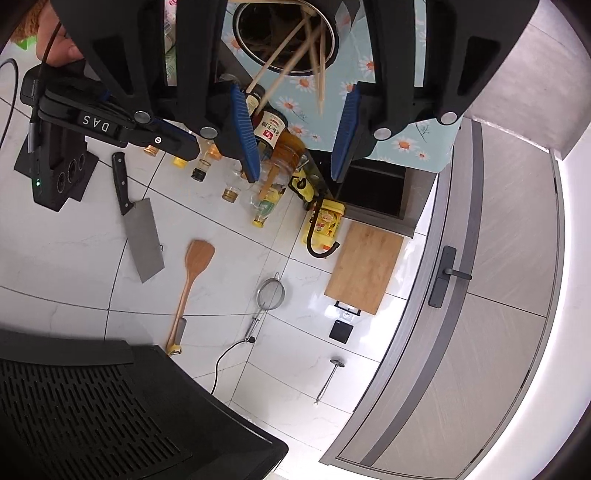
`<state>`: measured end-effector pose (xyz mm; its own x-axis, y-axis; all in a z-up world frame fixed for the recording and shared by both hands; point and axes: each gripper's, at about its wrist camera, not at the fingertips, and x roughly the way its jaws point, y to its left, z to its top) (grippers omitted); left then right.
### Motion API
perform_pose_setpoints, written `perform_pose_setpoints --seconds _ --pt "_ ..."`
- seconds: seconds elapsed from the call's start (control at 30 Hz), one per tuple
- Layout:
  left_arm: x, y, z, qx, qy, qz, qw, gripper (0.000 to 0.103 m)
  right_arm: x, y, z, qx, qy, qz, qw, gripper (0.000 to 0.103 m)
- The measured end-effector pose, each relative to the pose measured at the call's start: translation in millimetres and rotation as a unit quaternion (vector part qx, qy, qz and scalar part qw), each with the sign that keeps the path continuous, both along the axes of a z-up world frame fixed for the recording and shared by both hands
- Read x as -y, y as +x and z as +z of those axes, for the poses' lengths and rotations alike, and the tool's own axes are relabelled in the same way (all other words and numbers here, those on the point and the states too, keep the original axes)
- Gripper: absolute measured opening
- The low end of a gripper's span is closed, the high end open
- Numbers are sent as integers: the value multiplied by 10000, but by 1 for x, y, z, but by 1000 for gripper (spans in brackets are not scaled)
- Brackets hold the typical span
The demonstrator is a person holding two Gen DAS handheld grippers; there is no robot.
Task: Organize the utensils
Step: 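Lift both sticks over the black holder and open both tools to drop them, then move both open tools back down to the remaining sticks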
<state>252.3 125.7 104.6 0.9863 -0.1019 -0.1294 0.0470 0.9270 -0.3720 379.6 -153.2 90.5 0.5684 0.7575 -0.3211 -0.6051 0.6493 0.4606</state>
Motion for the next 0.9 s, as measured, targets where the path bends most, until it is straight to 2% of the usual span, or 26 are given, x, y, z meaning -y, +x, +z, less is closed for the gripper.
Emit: perform_pose_setpoints --seconds 0.1,0.17,0.27,0.33,0.43,0.47,0.6,0.67,0.73,0.83,0.9 --pt "0 -5 2 -49 125 88 9999 41 4 -6 4 41 29 -29 10000 27" --pt "-1 -9 4 -81 126 119 9998 47 6 -10 6 24 67 -25 10000 35" --pt "-3 -18 7 -81 111 122 9998 52 8 -18 10 61 33 -11 10000 39" --pt "-3 -24 11 -156 136 124 9997 55 11 -24 13 27 -8 -32 10000 51" --pt "-2 -35 17 -186 150 85 9997 56 18 -32 19 52 31 -40 10000 54" --pt "-2 -38 19 -186 157 75 9997 62 20 -35 22 43 4 -39 10000 60" --pt "0 -56 30 -246 149 -66 9996 75 28 -49 30 -18 -17 -7 10000 74" --pt "3 -67 34 -269 223 -105 9993 81 29 -57 32 -23 -154 -28 9999 92" --pt "6 -79 37 -298 302 -159 9990 87 33 -66 33 -32 -203 -14 9998 98" --pt "7 -91 36 -348 327 -217 9986 95 36 -79 29 -109 -470 1 9988 98" --pt "6 -97 33 -562 275 -244 9977 97 37 -83 22 -280 -626 53 9976 98"
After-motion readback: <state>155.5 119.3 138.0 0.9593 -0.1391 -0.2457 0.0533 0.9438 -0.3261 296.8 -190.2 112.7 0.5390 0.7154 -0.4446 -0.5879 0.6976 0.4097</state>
